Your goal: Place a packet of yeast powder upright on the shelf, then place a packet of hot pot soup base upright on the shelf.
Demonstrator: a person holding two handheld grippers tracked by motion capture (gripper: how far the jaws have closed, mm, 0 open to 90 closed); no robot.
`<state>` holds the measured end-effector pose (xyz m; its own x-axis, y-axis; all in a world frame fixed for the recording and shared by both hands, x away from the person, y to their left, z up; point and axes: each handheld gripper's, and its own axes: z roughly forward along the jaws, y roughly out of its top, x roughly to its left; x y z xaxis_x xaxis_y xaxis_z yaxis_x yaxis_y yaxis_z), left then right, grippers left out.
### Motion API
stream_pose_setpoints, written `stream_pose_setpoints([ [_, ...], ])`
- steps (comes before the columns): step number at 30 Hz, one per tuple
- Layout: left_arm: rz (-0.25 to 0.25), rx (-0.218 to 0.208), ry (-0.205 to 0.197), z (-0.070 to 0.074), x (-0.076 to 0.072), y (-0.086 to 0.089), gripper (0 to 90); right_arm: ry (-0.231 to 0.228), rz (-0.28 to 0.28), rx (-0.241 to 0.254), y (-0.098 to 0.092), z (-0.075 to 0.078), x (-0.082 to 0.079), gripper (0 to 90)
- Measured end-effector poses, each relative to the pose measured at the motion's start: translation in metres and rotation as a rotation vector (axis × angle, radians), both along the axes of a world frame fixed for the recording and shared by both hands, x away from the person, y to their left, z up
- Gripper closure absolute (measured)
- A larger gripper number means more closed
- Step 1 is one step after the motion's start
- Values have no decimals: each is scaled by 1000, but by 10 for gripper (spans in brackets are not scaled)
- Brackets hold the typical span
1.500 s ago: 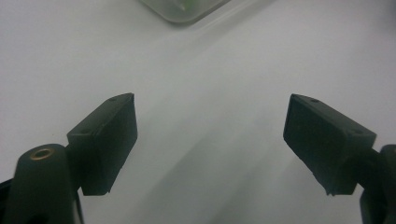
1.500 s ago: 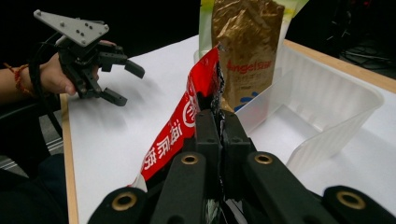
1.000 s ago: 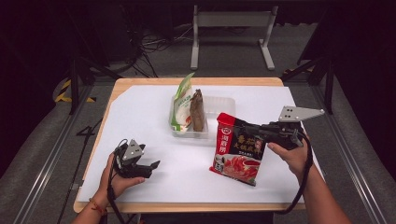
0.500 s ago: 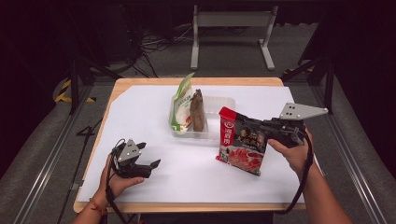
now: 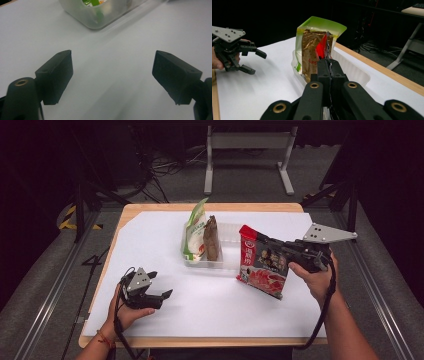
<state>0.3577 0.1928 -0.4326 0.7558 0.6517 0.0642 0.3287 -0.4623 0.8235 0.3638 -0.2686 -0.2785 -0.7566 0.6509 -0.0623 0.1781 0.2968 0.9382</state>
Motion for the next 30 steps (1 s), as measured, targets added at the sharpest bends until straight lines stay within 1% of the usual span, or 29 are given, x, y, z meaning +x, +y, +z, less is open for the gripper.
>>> stream_pose_setpoints([
  [2, -1, 2, 1, 0, 0, 0, 178, -5, -5, -3, 1, 1, -1, 894],
  [7, -4, 9, -1, 0, -1, -1, 178, -17, -12, 15, 2, 4, -1, 894],
  [9, -4, 3, 6, -1, 0, -2, 178, -24, -9, 21, 2, 6, -1, 894],
  [13, -7, 8, 16, -2, 2, -2, 177, -44, -20, 33, 3, 10, 0, 894],
  [16, -16, 20, 4, -2, 1, -4, 176, -53, -29, 42, 4, 12, -1, 894],
  [19, -17, 23, -1, -1, 0, -5, 176, -57, -40, 45, 7, 14, 0, 895],
  [22, -23, 31, -4, -1, -2, -7, 176, -66, -49, 38, 10, 17, 1, 895],
  [24, -22, 29, -3, -1, -1, -7, 176, -77, -56, 31, 12, 20, 2, 895],
  [30, -27, 23, 5, -1, 0, -8, 176, -84, -62, 37, 17, 25, 5, 895],
])
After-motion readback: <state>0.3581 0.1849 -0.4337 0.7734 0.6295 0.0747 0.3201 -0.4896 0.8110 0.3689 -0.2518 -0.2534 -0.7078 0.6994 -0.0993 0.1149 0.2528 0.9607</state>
